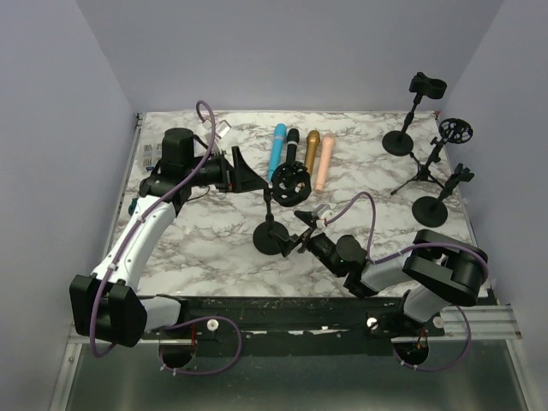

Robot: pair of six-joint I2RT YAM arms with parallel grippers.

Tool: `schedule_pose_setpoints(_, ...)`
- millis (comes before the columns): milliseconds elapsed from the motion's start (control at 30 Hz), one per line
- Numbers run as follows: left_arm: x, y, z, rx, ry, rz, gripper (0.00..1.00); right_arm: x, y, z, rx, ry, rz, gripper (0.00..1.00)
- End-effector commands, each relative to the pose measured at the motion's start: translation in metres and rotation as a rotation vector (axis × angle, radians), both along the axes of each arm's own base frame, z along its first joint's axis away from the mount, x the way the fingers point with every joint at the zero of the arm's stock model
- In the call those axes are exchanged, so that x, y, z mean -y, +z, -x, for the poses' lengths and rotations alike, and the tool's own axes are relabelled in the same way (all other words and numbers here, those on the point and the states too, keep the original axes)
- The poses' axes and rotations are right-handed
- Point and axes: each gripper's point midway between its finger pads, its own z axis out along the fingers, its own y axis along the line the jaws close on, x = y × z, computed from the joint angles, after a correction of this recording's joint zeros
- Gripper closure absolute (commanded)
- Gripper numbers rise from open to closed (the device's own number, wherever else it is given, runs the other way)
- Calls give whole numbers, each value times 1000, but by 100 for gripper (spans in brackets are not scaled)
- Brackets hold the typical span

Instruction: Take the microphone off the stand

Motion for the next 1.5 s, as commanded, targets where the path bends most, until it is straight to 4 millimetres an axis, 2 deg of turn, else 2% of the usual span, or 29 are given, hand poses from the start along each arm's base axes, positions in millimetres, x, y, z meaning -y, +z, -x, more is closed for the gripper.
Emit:
schedule_pose_setpoints(0,2,16,-4,38,10,-4,4,1,1,1,-3,2,-11,0)
schedule_pose_setpoints(233,6,-3,-2,14,-8,-17,4,0,-2,1,-10,8,-8,0)
schedule_pose_setpoints(367,5,-23,-3,-19,0,-39,4,-2,-3,1,-13,11,-6,0)
schedule_pose_setpoints(533,-10,-57,-11,-86,91,-169,5,-7,-4,3,-21,33,-8,0)
schedule_pose_setpoints(633,-17,-65,-10,-77,124,-223,5,-9,-3,4,-22,42,-6,0)
schedule_pose_setpoints(733,-22,-73,-9,-74,161,-283,7,-7,2,4,-14,43,-8,0)
schedule_pose_setpoints(1000,-27,-115,5,-155,171,-372,12,6,29,11,32,40,-59,0)
schedule_pose_setpoints(1167,-26,-141,4,-236,161,-405,13,10,40,13,48,35,-83,0)
schedule_pose_setpoints(1233,-25,-140,2,-234,160,-406,14,11,41,13,44,36,-89,0)
schedule_pose_setpoints(1467,-23,-110,-7,-166,182,-375,13,9,41,13,31,42,-97,0)
